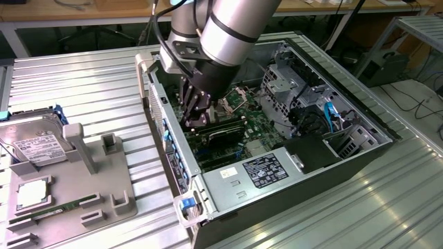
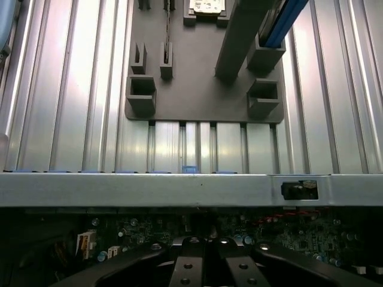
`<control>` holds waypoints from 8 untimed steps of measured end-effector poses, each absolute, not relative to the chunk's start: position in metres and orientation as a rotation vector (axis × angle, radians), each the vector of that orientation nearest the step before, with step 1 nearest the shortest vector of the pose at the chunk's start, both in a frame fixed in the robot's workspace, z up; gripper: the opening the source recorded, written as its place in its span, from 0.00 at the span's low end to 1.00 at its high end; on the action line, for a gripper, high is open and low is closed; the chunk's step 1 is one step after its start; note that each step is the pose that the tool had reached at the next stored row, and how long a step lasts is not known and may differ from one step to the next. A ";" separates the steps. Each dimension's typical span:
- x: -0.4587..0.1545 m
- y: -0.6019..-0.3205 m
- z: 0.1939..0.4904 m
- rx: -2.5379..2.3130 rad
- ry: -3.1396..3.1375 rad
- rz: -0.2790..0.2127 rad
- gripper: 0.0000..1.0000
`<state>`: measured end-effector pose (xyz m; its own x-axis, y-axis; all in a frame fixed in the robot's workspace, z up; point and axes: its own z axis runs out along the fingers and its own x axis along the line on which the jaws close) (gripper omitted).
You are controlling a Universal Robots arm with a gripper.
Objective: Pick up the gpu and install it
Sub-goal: 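Press down on the gpu until it lock into place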
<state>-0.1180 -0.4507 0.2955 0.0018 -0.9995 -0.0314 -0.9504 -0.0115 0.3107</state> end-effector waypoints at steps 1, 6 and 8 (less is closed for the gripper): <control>-0.118 -0.451 0.295 2.070 -2.056 -0.360 0.11; -0.118 -0.448 0.294 2.066 -2.055 -0.353 0.11; -0.118 -0.446 0.294 2.065 -2.054 -0.350 0.11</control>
<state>-0.1185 -0.4456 0.2941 0.0018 -0.9998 -0.0213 -0.9505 -0.0084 0.3107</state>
